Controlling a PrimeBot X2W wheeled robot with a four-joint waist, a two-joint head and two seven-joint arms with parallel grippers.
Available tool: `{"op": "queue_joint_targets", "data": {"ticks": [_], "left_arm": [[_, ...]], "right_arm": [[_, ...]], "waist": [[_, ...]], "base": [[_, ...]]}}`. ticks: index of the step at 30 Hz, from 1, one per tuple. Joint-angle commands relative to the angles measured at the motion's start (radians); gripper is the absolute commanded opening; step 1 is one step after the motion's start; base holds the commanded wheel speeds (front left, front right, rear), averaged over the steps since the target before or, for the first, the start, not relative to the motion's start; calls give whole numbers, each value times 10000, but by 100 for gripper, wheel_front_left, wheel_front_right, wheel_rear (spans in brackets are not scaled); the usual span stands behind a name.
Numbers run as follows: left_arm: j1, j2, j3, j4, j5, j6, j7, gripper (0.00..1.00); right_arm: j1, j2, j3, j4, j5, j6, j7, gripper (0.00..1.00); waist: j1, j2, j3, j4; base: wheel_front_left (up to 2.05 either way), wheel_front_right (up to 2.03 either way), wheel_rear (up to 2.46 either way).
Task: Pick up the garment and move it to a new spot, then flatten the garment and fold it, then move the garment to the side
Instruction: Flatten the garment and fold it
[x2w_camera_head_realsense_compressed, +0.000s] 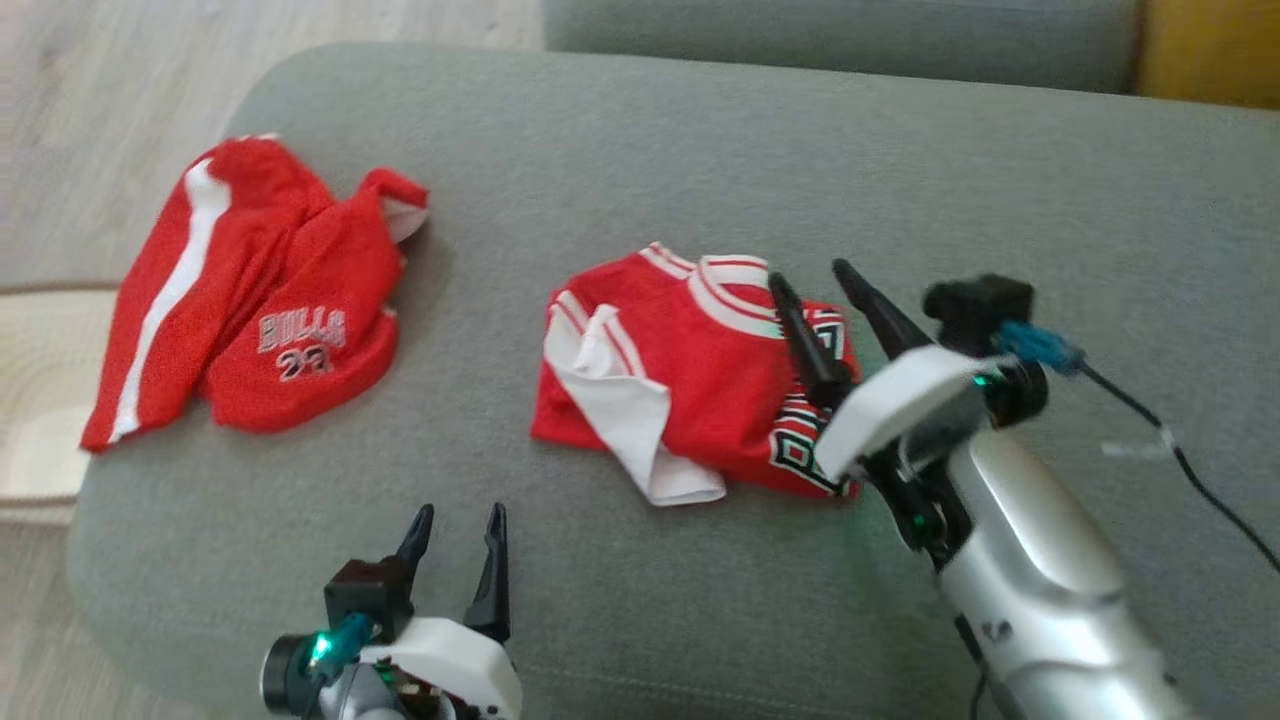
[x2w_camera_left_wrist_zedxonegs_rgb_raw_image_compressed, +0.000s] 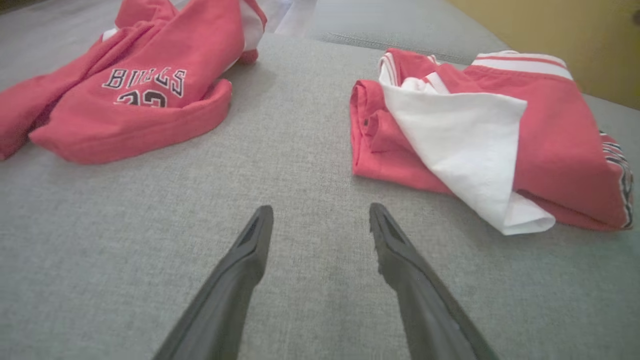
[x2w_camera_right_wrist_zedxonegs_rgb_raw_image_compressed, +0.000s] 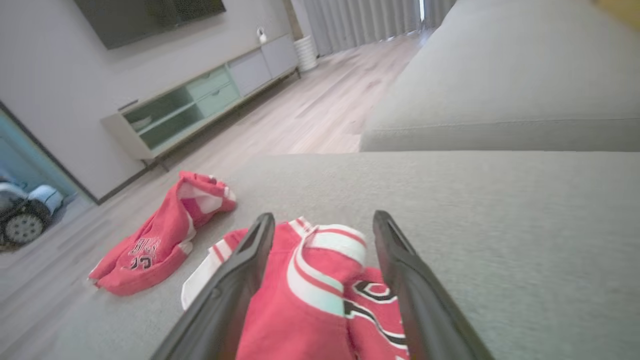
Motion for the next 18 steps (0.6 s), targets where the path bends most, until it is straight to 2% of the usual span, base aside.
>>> {"op": "queue_joint_targets", "data": {"ticks": [1,5,12,18], "left_arm": [[-510,28,196,-236,-129,7,-124,100],[-622,28,23,-233,-254,36,-124,100],[-753,28,-183,-284,-408,87,-124,100],[-846,28,-288,-424,-438,125,-124,100]], "right_arm": [[-699,57,462,-100,23,65,446,100],[-1311,-48,903,287,290,65,1322,100],[-1900,-363,1207,909,655,65,2237,100],[-2215,-633,1612,1012,979,65,2641,100]], "waist": [[0,1,261,489],[0,1,406,853],[0,1,638,1218],[0,1,814,1384]], "base": [[0,0,0],[0,0,0],[0,0,0],[0,0,0]]}}
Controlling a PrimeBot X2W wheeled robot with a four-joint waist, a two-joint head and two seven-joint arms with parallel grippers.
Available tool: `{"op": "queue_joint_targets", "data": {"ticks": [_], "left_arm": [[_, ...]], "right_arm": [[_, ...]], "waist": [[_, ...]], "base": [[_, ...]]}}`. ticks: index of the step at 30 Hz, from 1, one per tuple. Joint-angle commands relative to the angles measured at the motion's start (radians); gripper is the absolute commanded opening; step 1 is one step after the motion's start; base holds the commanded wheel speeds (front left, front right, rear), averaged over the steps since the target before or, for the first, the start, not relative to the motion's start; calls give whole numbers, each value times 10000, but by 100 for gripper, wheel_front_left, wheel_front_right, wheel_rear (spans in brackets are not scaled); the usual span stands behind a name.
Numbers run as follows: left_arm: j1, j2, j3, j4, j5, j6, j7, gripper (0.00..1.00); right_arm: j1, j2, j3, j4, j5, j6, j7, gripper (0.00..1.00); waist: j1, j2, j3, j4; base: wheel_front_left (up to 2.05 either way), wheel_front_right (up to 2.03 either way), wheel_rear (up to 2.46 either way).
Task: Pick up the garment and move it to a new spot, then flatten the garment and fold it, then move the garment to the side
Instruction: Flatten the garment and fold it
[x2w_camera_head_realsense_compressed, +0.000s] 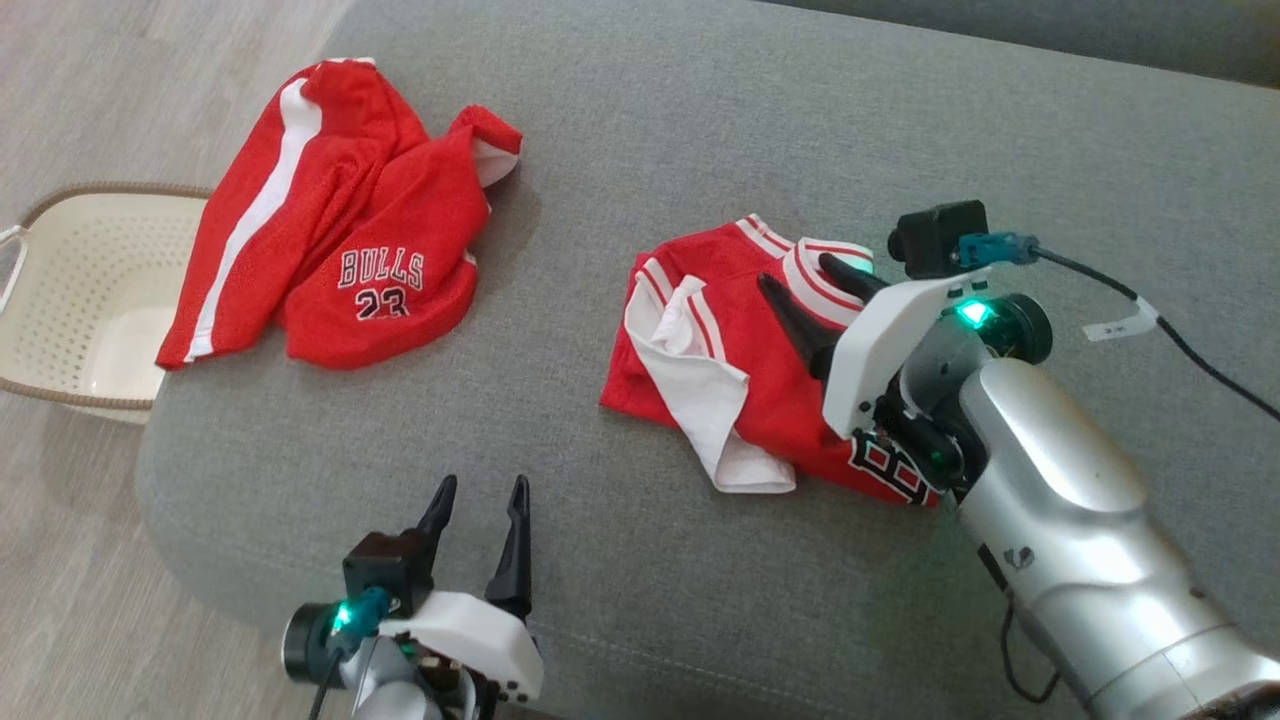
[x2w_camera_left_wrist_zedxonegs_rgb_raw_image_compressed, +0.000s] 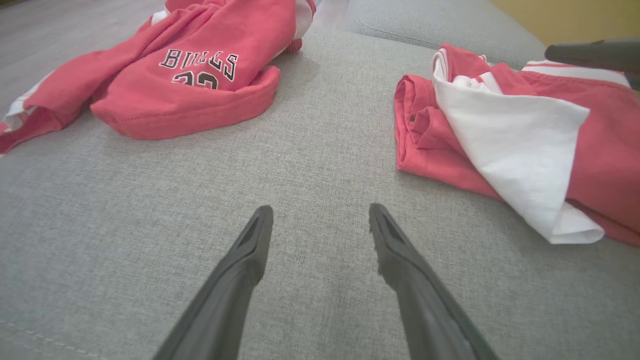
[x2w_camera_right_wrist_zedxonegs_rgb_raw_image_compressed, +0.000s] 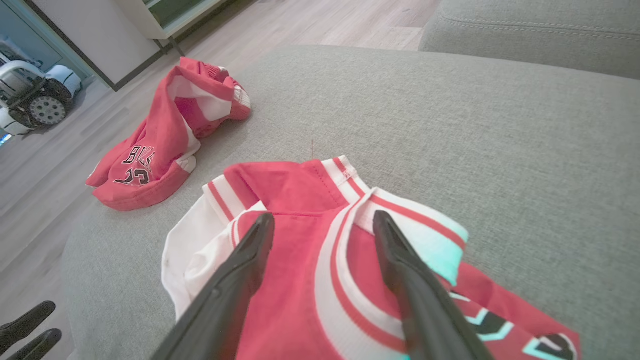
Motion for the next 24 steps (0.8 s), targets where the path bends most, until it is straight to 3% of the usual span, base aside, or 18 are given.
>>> {"op": "queue_joint_targets", "data": {"ticks": [1,8,10,12,15,16,24], "left_arm": [[-384,26,256,-337,-16,34,-124,100],[-427,26,178,-331,-76,47,-124,100],[-443,26,151,-324,-101,58,-124,100],[-455,26,137,-321,-125,72,-124,100],[-468,26,141,-309,-156,94,-124,100],[-477,26,144,-306,-164,98,-124,100],[-495,26,121,-268,-220,75,-124,100]], "right_arm": [[-385,70,197,-373,129,65,-11,100],[-523,-144,737,-537,525,65,292,100],[-547,-199,879,-569,625,65,430,87],[-569,-261,996,-561,706,65,625,65],[-631,-362,1063,-529,672,65,728,10],[-659,-377,1031,-512,652,65,680,0],[-961,-358,1345,-863,406,65,-216,0]], "waist": [[0,0,36,25],[0,0,66,59],[0,0,63,69],[0,0,55,76],[0,0,60,89],[0,0,67,98],[0,0,-15,243]], "base": [[0,0,0],[0,0,0],[0,0,0],[0,0,0],[0,0,0],[0,0,0],[0,0,0]]}}
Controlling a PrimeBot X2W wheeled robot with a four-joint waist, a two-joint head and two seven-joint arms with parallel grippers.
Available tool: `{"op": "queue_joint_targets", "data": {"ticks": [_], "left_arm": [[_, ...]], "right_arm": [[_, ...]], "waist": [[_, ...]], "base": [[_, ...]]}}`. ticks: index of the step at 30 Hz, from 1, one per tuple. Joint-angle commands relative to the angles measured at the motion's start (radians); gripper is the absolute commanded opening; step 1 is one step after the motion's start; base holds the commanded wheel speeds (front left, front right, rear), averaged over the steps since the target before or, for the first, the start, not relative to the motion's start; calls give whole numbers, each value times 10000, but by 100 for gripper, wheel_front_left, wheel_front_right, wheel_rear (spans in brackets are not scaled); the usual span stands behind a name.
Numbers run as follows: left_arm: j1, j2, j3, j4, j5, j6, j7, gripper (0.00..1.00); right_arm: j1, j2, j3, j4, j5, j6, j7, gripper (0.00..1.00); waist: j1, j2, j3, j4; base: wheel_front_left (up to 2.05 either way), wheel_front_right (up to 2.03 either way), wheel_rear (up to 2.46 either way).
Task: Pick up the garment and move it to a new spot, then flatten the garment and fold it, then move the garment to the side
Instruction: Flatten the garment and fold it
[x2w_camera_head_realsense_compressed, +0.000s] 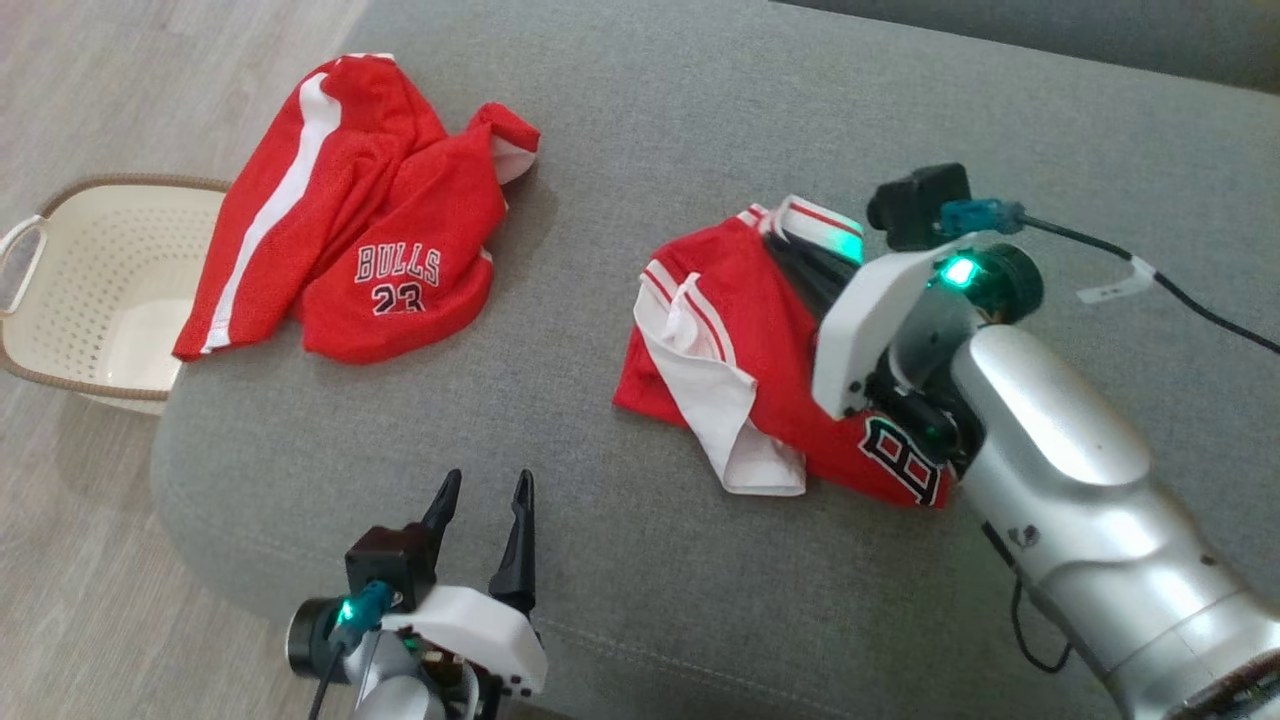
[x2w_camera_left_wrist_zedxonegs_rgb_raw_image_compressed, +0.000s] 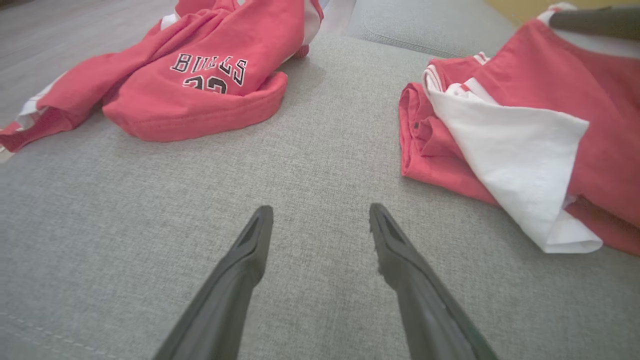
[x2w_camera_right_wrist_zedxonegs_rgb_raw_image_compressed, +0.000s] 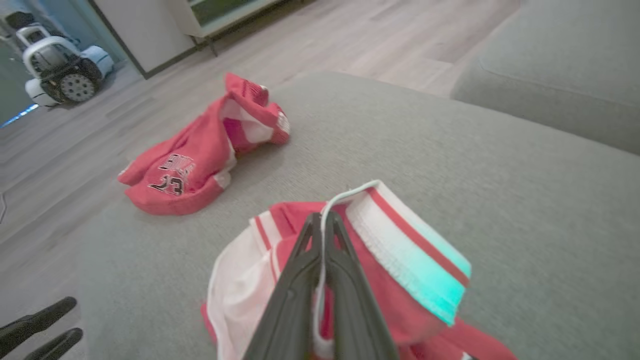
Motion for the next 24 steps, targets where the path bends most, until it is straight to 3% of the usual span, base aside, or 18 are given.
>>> {"op": "queue_joint_targets", "data": {"ticks": [1,16,17,18,19,24], "left_arm": [[-351,28,242,-263,-52,9,-124,100],[-101,28,316,-189,44,-43,-124,100],[-92,28,307,-188,39,-47,-124,100],[-84,28,302,-182,35,-51,-124,100],[-78,28,299,-176,29,-56,-124,100],[-5,28,333,-144,27,-58,-124,100]], "right_arm": [[-323,152,251,-506,57,63,-139,0],[-32,-456,2972,-2378,1796,63,561,0],[12,-520,3136,-2355,1883,63,642,7],[61,-562,3207,-2287,1971,63,655,43],[103,-587,3255,-2187,2032,63,644,100],[158,-626,3605,-1688,1996,63,66,100]], "waist": [[0,0,-65,52],[0,0,-513,307],[0,0,-533,326],[0,0,-543,341],[0,0,-549,358],[0,0,-592,439]], "base": [[0,0,0],[0,0,0],[0,0,0],[0,0,0],[0,0,0],[0,0,0]]}}
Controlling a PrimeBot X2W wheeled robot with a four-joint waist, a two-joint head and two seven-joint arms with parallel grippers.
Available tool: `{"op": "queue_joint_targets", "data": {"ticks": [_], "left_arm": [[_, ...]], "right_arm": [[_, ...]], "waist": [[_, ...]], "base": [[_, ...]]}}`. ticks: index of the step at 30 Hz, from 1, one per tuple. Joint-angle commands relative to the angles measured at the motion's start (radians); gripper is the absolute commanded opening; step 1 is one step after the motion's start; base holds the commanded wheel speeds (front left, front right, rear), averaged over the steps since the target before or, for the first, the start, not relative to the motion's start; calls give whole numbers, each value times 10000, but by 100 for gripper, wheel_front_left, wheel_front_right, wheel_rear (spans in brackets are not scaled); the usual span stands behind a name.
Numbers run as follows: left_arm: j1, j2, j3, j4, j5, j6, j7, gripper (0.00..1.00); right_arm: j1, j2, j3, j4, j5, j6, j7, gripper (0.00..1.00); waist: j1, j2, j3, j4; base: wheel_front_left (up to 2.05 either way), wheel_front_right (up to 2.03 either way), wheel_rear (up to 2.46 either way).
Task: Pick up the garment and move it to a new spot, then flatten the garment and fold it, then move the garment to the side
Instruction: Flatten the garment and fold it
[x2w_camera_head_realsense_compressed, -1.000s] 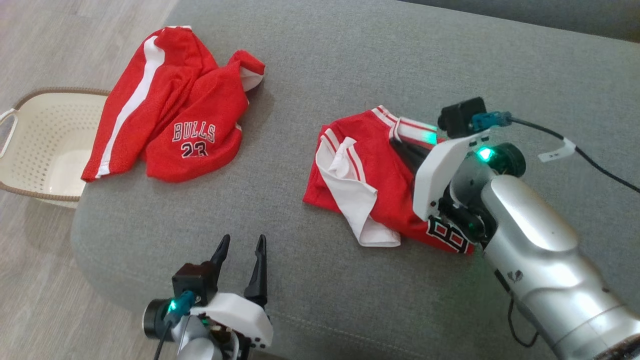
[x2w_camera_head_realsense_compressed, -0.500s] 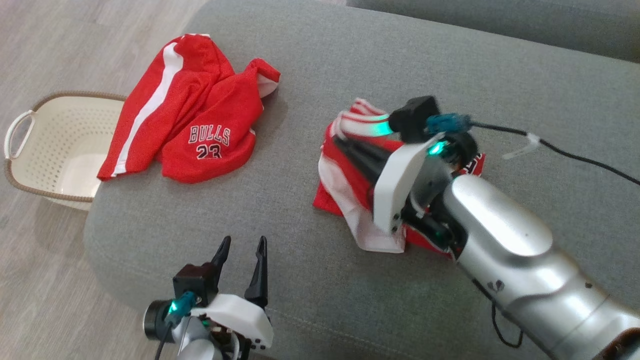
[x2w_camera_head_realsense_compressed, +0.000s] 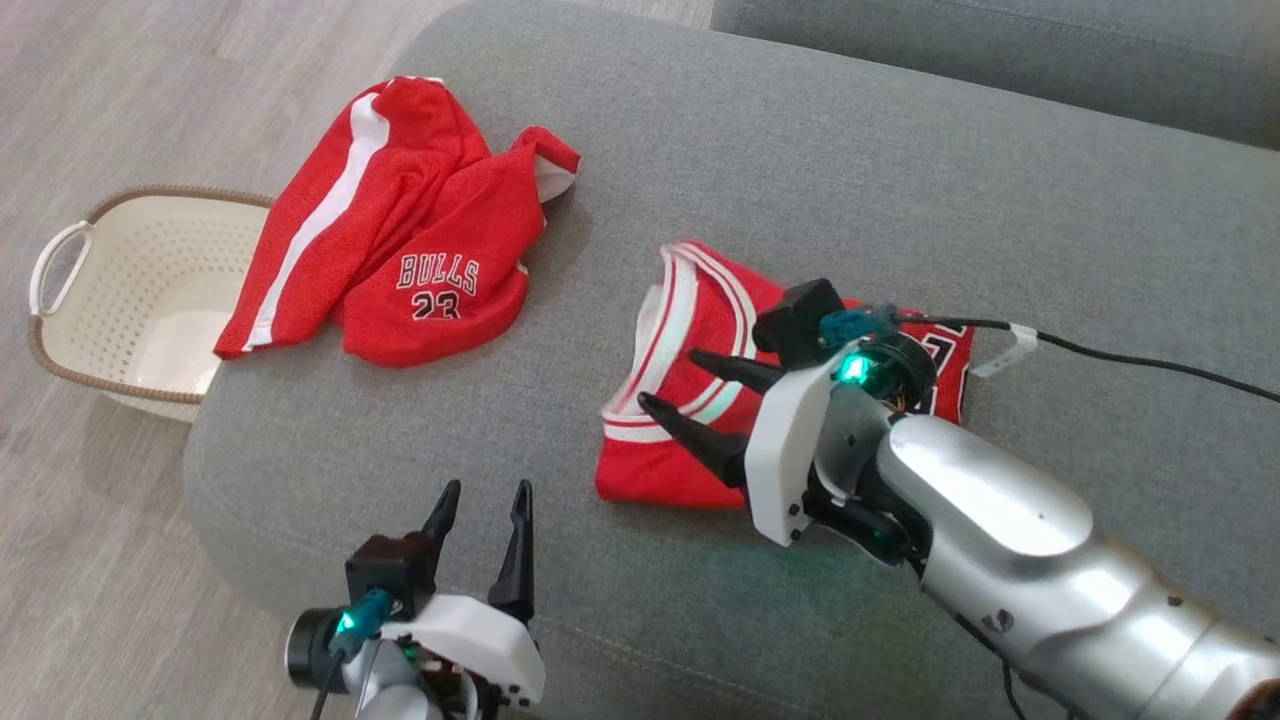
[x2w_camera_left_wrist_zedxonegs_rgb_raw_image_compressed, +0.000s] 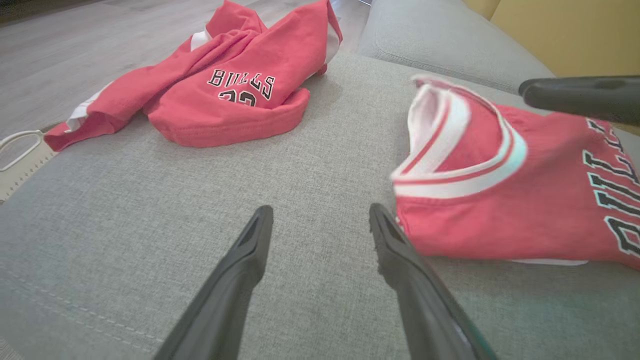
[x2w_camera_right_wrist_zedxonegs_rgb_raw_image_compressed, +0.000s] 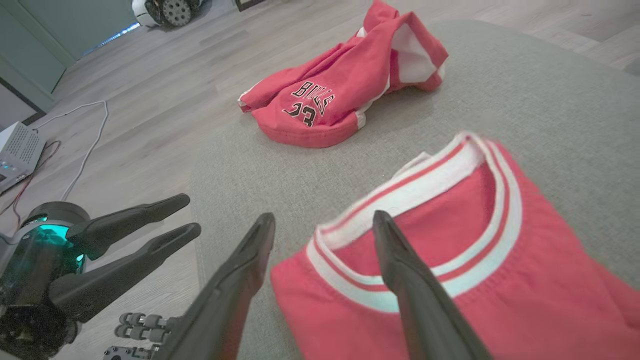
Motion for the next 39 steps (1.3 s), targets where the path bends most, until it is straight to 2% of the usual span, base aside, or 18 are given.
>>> {"op": "queue_joint_targets", "data": {"ticks": [1,4,7,14,20,24,28,35,39], "left_arm": [[-89,26,337,-236,30,4,-124,100],[-52,26,410,-224,86,4,-124,100],[-30,26,493,-294,233,46,-124,100],[-53,26,675,-520,562,55,-124,100],[-109,26,913,-566,753,58,-124,100],[-143,26,1091,-534,840,76,-124,100],[-125,26,1289,-496,935,108,-124,100],[9,26,1653,-324,1164,132,-124,100],[130,26,1847,-233,1278,114,-124,100]], "right_arm": [[-22,82,-38,-173,-2,63,-320,100],[17,78,-237,106,-138,63,-957,100],[101,161,-933,666,-518,63,-1928,100],[599,746,-3583,2506,-2159,63,-4265,100],[1177,1156,-5932,3304,-3515,63,-5065,100],[1757,1364,-7379,3117,-4592,63,-5168,100],[2577,1671,-8838,2418,-5574,63,-5179,100],[3831,1955,-10076,1537,-6459,63,-5182,100],[4411,1972,-9988,1146,-6198,63,-5183,100]], "waist": [[0,0,-18,2],[0,0,-80,-46],[0,0,-160,-211],[0,0,-288,-891],[0,0,-350,-1626],[0,0,-403,-2061],[0,0,-509,-2503],[0,0,-716,-2976],[0,0,-871,-3169]], "base": [[0,0,0],[0,0,0],[0,0,0],[0,0,0],[0,0,0],[0,0,0],[0,0,0],[0,0,0],[0,0,0]]}}
